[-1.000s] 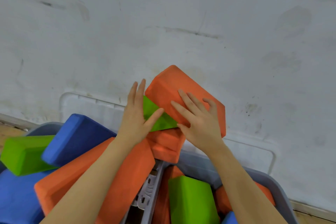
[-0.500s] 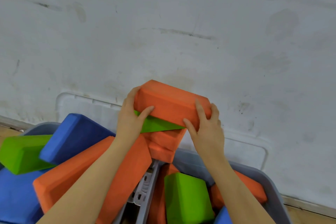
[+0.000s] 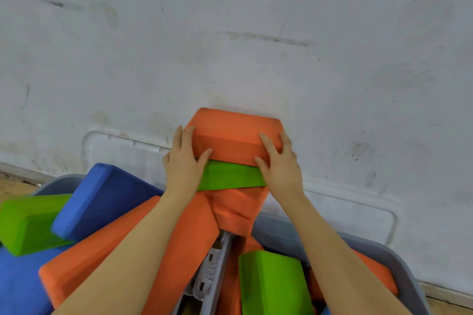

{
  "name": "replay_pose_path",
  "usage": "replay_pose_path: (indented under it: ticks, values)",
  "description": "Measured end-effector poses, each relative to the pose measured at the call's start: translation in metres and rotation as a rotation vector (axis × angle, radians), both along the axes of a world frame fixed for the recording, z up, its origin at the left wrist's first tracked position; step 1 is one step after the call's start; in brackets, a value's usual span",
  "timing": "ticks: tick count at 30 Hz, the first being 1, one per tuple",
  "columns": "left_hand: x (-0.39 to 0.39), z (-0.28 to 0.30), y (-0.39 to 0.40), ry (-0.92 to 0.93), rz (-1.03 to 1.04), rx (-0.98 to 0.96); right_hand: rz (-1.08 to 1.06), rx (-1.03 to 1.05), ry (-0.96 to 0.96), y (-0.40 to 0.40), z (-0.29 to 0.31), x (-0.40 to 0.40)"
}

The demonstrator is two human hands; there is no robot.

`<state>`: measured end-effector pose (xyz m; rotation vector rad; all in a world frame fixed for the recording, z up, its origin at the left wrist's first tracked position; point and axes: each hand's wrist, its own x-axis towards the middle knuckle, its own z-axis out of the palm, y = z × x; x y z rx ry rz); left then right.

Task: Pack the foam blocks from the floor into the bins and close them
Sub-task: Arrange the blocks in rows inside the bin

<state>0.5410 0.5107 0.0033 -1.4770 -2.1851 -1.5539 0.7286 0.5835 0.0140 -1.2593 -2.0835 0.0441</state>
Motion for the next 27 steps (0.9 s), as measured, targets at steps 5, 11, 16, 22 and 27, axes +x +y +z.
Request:
replay_pose_path:
  ticks: [5,11,16,22,27]
  values:
    - [0.006,-0.009,-0.007,0.201,0.127,-0.206,-0.01,0.043,-0.037,0.001,-0.009,0.003]
    - [0.051,-0.007,-0.033,0.401,0.004,-0.091,0.03,0.254,0.077,-0.035,-0.021,0.033]
    - [0.101,-0.045,-0.047,0.455,-0.139,-0.115,0.064,0.126,0.171,-0.061,-0.076,0.087]
    - [0.134,-0.14,-0.076,0.341,-0.286,-0.442,0.181,-0.4,-0.094,-0.094,-0.183,0.133]
    - [0.14,-0.208,-0.104,0.485,-0.333,-0.772,0.34,-0.592,-0.323,-0.114,-0.236,0.141]
